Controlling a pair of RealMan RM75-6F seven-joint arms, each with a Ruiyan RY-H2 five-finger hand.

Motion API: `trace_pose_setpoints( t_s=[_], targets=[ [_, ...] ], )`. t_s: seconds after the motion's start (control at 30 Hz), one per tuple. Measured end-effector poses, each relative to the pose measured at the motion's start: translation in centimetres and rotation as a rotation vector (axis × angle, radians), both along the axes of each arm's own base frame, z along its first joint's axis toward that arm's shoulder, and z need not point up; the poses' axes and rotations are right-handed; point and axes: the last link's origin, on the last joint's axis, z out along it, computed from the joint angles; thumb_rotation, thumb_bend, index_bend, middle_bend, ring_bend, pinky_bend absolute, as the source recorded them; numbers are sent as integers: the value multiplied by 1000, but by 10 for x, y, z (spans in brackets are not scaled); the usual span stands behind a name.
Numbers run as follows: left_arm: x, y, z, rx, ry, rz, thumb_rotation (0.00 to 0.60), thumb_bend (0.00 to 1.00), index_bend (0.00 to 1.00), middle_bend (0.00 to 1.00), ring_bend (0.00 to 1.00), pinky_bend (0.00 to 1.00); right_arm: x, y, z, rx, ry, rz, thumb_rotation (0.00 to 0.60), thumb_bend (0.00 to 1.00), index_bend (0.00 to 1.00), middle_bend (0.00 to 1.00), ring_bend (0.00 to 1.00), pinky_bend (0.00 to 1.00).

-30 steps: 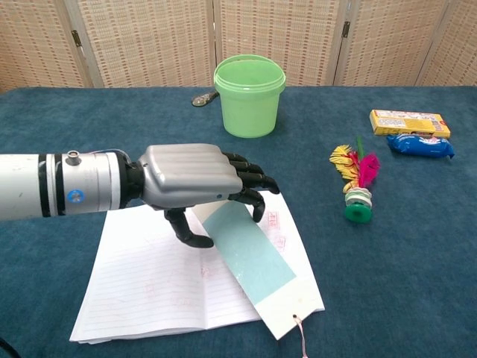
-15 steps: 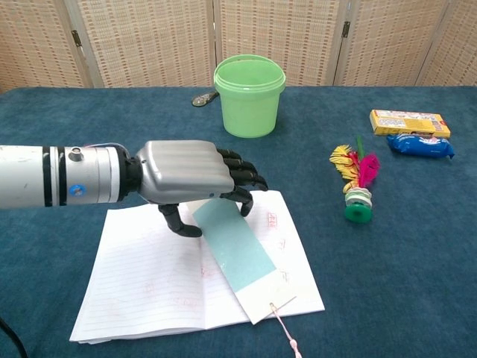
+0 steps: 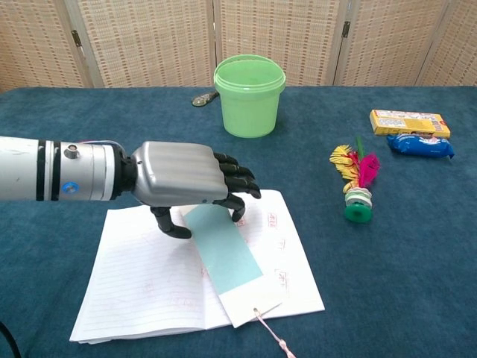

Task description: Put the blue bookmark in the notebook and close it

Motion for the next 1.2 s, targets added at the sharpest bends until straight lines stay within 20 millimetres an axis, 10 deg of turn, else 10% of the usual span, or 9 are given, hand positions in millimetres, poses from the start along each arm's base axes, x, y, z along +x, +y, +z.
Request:
trace_pose_setpoints(
  t_s=[0.53, 1.2],
  targets=[
    [-1, 1, 5, 19, 7, 14, 600, 344, 152, 85, 25, 142, -1, 1, 1, -4, 1, -4, 600, 263, 161, 93, 94, 141],
    [-43, -5, 37, 61, 20, 264, 600, 551, 291, 47, 0, 141, 1, 0, -4, 10, -5, 9, 600, 263, 161, 93, 94, 141]
  ],
)
